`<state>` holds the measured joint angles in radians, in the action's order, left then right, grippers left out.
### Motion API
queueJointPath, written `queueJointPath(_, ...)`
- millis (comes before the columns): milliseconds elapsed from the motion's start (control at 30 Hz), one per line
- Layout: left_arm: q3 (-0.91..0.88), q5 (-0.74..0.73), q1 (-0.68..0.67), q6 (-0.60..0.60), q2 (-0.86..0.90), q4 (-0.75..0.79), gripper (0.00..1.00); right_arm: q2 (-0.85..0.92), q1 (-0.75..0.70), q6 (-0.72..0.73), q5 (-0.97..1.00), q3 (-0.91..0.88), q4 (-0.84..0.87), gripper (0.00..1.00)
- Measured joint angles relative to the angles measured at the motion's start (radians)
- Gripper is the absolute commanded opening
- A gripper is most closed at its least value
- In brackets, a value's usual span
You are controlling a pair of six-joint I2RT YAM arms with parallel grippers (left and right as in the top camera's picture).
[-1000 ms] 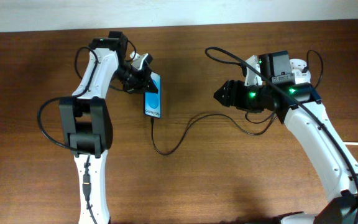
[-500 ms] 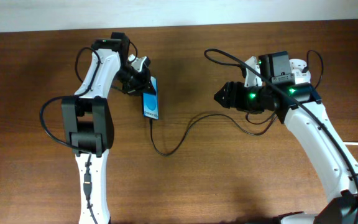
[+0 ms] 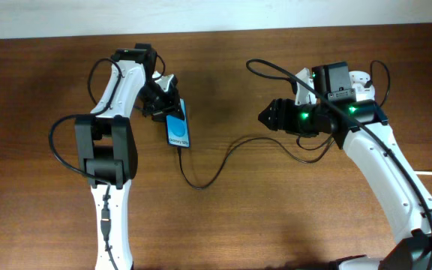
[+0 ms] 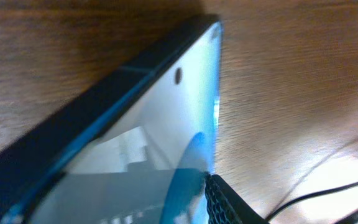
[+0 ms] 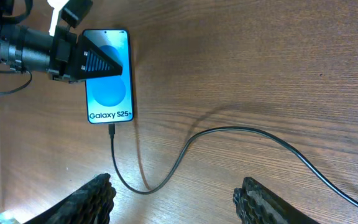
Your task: Plug charger to phone and switch on socket
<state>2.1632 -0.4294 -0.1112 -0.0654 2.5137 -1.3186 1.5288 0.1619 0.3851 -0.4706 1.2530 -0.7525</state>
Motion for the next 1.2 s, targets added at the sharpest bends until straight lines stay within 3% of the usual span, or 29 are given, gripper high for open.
queueJointPath(500, 0.042, 0.213, -0.005, -0.045, 0.0, -0.067, 0.62, 0.0, 0.0, 0.0, 0.0, 0.0, 0.0, 0.76)
queueJointPath(767, 0.145, 0.326, -0.005, -0.067, 0.0, -0.136, 0.62, 0.0, 0.0, -0.001, 0.002, 0.0, -0.008, 0.77)
queueJointPath(933, 0.441, 0.352, -0.005, -0.068, -0.002, -0.255, 0.65, -0.016, -0.018, -0.026, 0.056, 0.041, -0.114, 0.77)
queueJointPath(1067, 0.639, 0.36, -0.003, -0.071, -0.111, -0.312, 0.69, -0.114, -0.074, -0.049, 0.135, 0.159, -0.221, 0.78)
queueJointPath(1167, 0.676, 0.36, -0.003, -0.071, -0.213, -0.335, 0.69, -0.183, -0.138, -0.053, 0.155, 0.191, -0.268, 0.78)
queueJointPath(1200, 0.679, 0.36, -0.003, -0.071, -0.242, -0.339, 0.74, -0.204, -0.169, -0.054, 0.16, 0.191, -0.288, 0.78)
